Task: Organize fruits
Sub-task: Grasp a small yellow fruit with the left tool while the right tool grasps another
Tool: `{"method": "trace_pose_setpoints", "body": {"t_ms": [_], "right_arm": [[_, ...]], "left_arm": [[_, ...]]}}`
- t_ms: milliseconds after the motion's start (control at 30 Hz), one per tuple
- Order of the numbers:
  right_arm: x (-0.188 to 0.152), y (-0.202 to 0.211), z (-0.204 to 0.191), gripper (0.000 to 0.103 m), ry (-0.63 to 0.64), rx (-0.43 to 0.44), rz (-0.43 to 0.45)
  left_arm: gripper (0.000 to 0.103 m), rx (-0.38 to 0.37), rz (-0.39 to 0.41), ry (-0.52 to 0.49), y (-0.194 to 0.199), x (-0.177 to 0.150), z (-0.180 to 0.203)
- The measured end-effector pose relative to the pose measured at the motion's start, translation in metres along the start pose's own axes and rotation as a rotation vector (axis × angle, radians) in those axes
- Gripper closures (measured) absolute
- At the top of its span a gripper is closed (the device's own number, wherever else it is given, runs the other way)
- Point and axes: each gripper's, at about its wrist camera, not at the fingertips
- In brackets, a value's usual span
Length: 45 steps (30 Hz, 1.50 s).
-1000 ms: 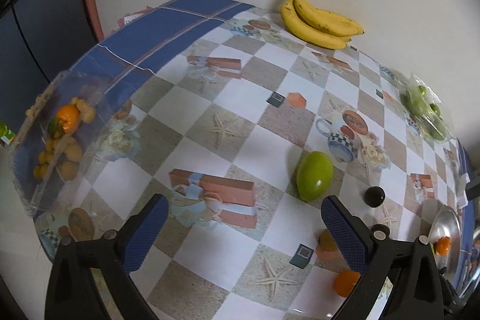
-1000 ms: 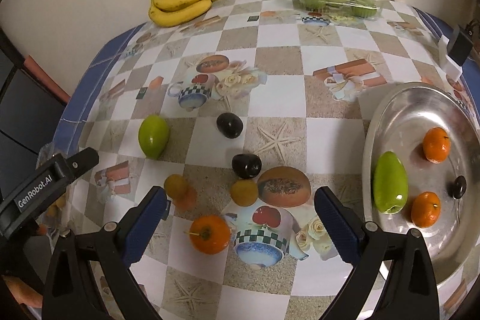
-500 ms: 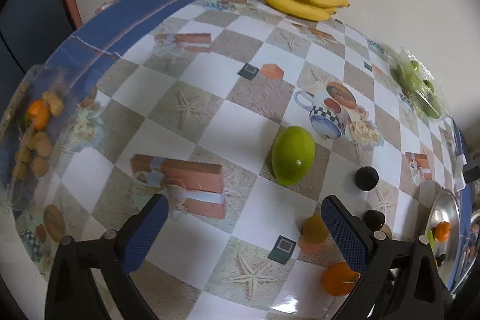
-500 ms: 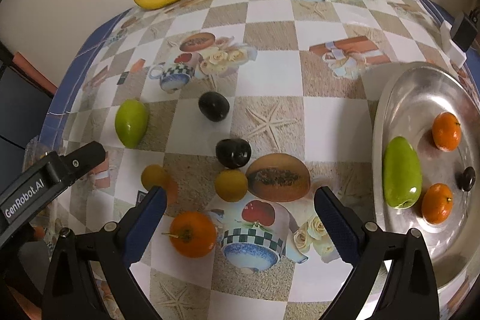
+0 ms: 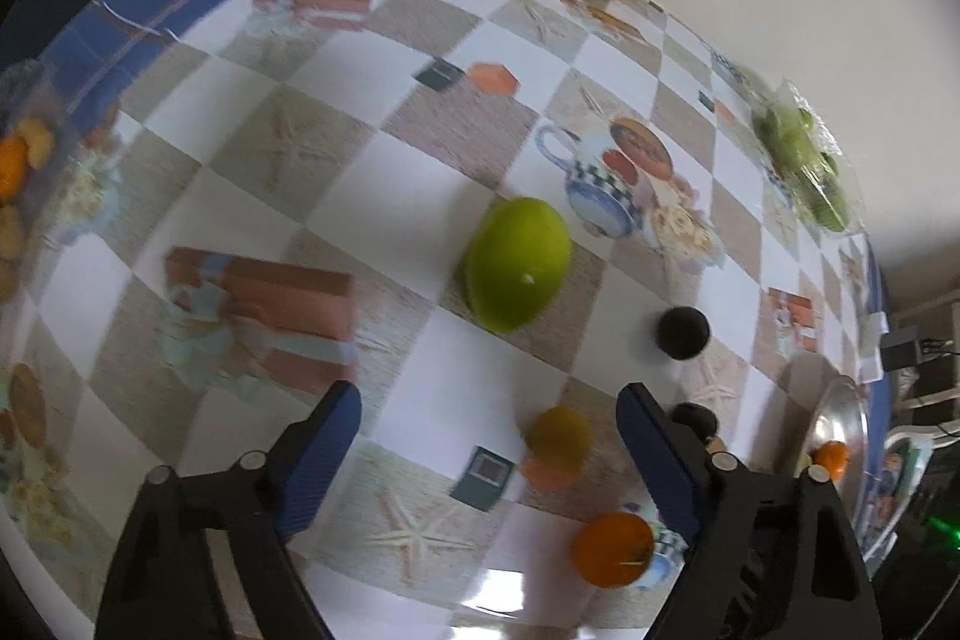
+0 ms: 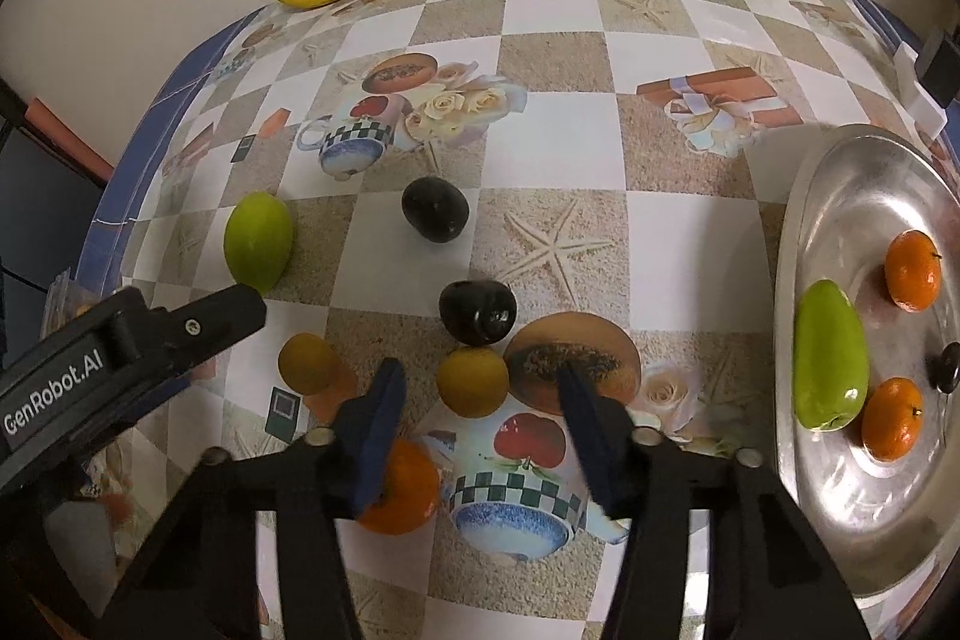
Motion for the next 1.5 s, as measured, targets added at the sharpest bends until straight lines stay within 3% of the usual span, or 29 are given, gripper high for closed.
{"method": "trace_pose_setpoints", "body": {"t_ms": [100,267,400,467,767,1033,1500], "right_arm": [[0.000,0.000,-0.001,0.053,0.006,-0.001,0.002],[0.001,-0.003,-0.003,0.066,0.011,0.013,-0.003],[0.001,-0.005,-0.003,0.076,0.012,0.012,-0.011],[0.000,-0.005,-0.002,0.077,0.007,0.018,-0.012],[0.001,0.003,0.004,0.077,-0.011,0.047,-0.006],[0.001,0.012,0.004,0.077,-0.009,0.063,0.001],[0.004,0.021,0.010,0.077,-0.016,0.082,0.014]], "left_arm": [[0.022,-0.037,-0.027,-0.006,-0.005,-0.002,0.007],[0.031,-0.063,-0.044,-0.023,-0.010,-0.003,0.017],[0.044,-0.071,-0.061,-0.032,-0.015,-0.005,0.021],[0.052,-0.074,-0.067,-0.029,-0.017,-0.005,0.021],[0.070,-0.076,-0.066,-0.037,-0.019,-0.005,0.026],[0.077,-0.053,-0.063,-0.037,-0.021,-0.007,0.025],[0.077,-0.027,-0.006,-0.024,-0.005,-0.005,0.024]]}}
Point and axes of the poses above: each gripper's, at about its wrist camera, not at the fingertips, and y roughly against the way its jaws point, z to its right, x to its top, and after that the axes turned 5 degrees about -x, right-handed
